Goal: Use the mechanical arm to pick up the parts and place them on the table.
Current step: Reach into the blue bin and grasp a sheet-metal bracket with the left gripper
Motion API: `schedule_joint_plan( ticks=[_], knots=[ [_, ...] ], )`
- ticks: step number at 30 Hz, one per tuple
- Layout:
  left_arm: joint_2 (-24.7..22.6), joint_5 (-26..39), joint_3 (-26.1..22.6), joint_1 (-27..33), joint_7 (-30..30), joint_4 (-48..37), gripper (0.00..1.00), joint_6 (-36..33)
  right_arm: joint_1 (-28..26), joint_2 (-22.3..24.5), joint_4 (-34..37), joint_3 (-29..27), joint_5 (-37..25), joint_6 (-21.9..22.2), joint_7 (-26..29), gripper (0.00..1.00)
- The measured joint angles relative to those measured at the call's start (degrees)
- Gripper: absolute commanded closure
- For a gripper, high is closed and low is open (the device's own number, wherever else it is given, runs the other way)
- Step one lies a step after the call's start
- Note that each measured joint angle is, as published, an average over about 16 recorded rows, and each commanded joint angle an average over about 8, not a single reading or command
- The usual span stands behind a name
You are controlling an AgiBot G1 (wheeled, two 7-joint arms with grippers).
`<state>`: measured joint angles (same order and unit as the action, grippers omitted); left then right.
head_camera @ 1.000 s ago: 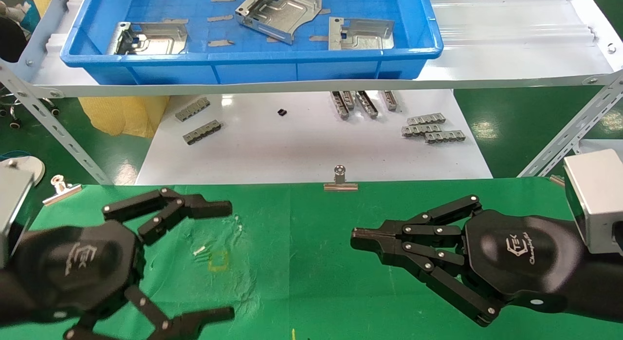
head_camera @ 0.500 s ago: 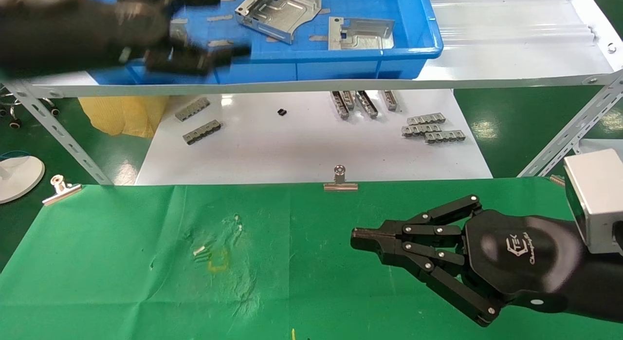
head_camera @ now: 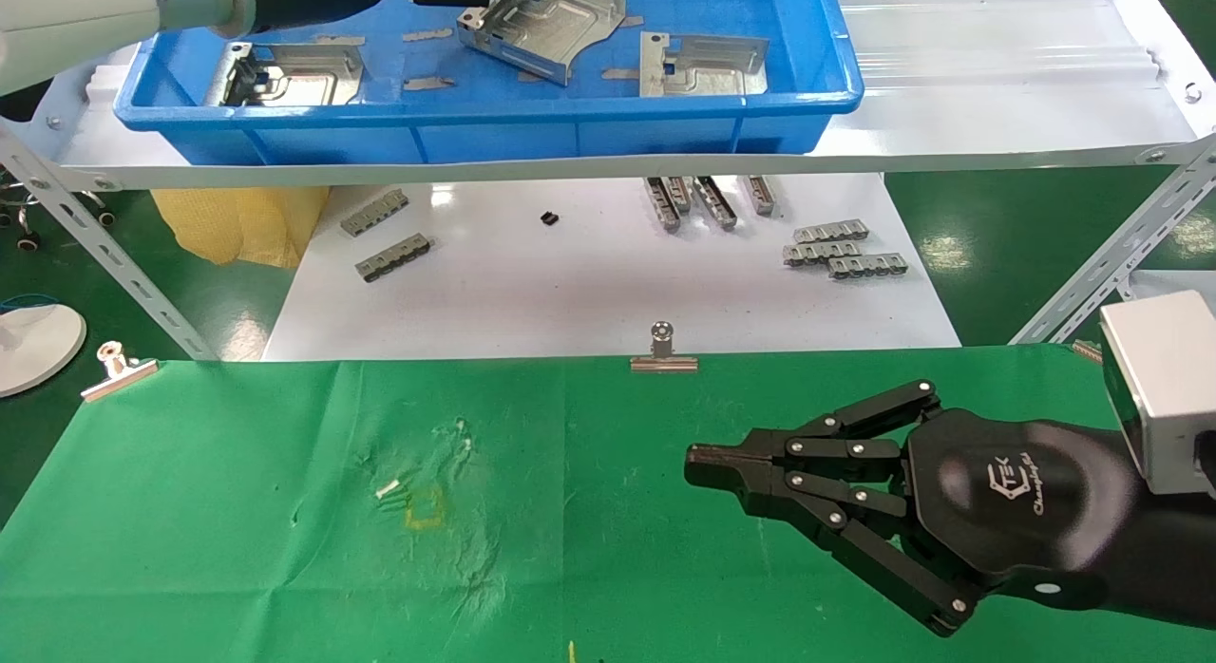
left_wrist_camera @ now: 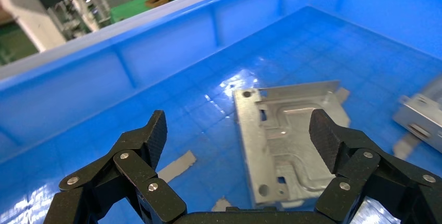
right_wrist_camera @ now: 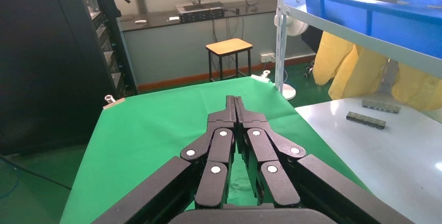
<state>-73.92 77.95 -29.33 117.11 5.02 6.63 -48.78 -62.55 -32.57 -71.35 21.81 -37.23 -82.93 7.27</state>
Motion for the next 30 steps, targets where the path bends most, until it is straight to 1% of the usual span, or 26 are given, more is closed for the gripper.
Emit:
schedule_joint_plan(
  ticks=[1, 2, 3, 11, 18, 30],
  knots=[
    [-0.6, 0.1, -0.1, 0.3, 0.2, -0.9, 0.94, 0.6, 0.0, 0.0, 0.0, 0.0, 0.0, 0.0, 0.0, 0.12],
    [-1.1, 0.3, -0.2, 0.6, 0.4, -1.8, 0.99, 1.0, 0.0, 0.0, 0.0, 0.0, 0.0, 0.0, 0.0, 0.03],
    [-1.5, 0.4, -0.2, 0.8, 0.6, -2.5, 1.0, 1.3, 0.0, 0.0, 0.0, 0.0, 0.0, 0.0, 0.0, 0.0],
    [-3.1, 1.5, -1.2, 1.3, 2.9, -5.0, 1.0, 1.8, 0.0, 0.0, 0.0, 0.0, 0.0, 0.0, 0.0, 0.0],
    [-3.3, 2.4, -1.9, 0.8, 4.2, -4.5, 1.0, 1.9, 0.0, 0.0, 0.0, 0.0, 0.0, 0.0, 0.0, 0.0],
    [-3.5, 2.1, -2.2, -0.3, 5.7, -3.1, 1.0, 3.9, 0.0, 0.0, 0.0, 0.0, 0.0, 0.0, 0.0, 0.0]
  ],
)
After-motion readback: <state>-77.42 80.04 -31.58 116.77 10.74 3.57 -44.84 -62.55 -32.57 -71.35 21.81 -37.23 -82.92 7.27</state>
